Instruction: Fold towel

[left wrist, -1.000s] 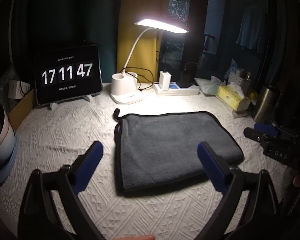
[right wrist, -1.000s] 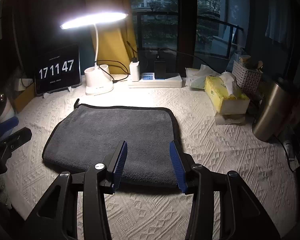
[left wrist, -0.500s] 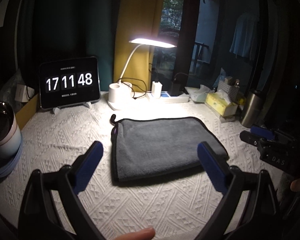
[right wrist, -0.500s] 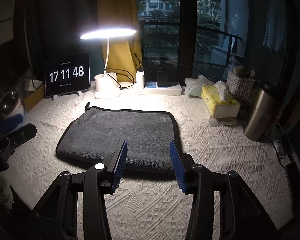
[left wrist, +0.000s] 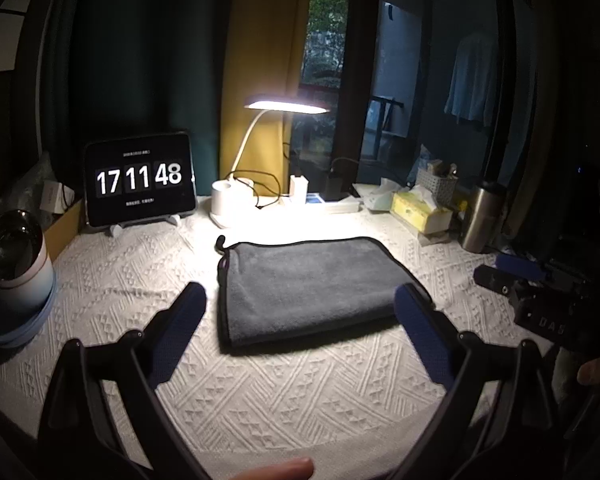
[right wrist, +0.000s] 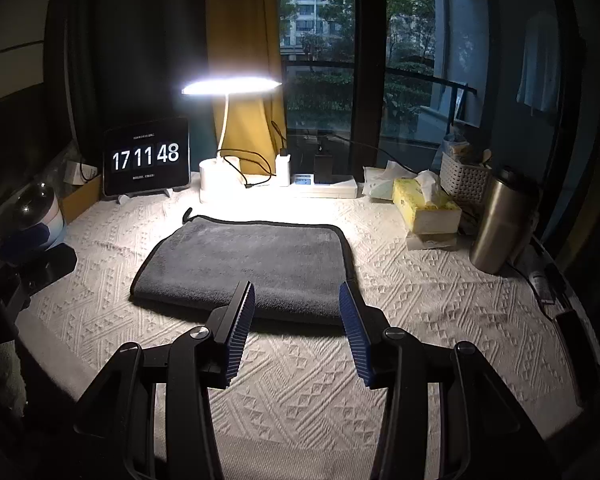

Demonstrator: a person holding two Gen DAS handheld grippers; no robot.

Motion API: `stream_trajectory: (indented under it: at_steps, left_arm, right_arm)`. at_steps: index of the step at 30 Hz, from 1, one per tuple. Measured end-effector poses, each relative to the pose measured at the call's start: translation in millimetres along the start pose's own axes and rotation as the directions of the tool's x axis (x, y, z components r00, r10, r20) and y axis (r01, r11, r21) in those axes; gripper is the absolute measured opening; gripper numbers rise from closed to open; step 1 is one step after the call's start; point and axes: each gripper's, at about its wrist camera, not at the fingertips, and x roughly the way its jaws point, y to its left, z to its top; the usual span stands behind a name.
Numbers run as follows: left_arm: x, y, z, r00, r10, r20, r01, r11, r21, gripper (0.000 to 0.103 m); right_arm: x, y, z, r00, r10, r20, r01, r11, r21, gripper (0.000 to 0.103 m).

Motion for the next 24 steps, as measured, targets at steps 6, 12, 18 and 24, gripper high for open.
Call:
stream_trajectory:
  at_steps: [6, 12, 18, 24]
  left_arm:
    - [-13, -3, -3, 1.000, -0.006, 0.021, 0.006, 1.000, 0.005, 0.096]
    - [-27, -6, -3, 0.998, -0.016, 0.054, 0.016, 1.000, 0.014, 0.096]
    - [-40, -8, -2, 0.996, -0.024, 0.086, 0.022, 1.000, 0.021, 0.096]
    - [-54, -11, 1, 0.991, -0.030, 0.130, 0.026, 0.999, 0.031, 0.096]
  right_arm:
    - [-13, 5, -7, 1.000, -0.005, 0.016, 0.005, 1.000, -0.004, 0.047]
    - [-31, 7, -10, 0.999, -0.016, 0.051, 0.016, 1.000, -0.004, 0.047]
    - [-47, 10, -10, 0.997, -0.024, 0.076, 0.025, 1.000, -0.009, 0.047]
    - [-60, 11, -9, 0.994, -0.027, 0.106, 0.028, 1.000, -0.013, 0.047]
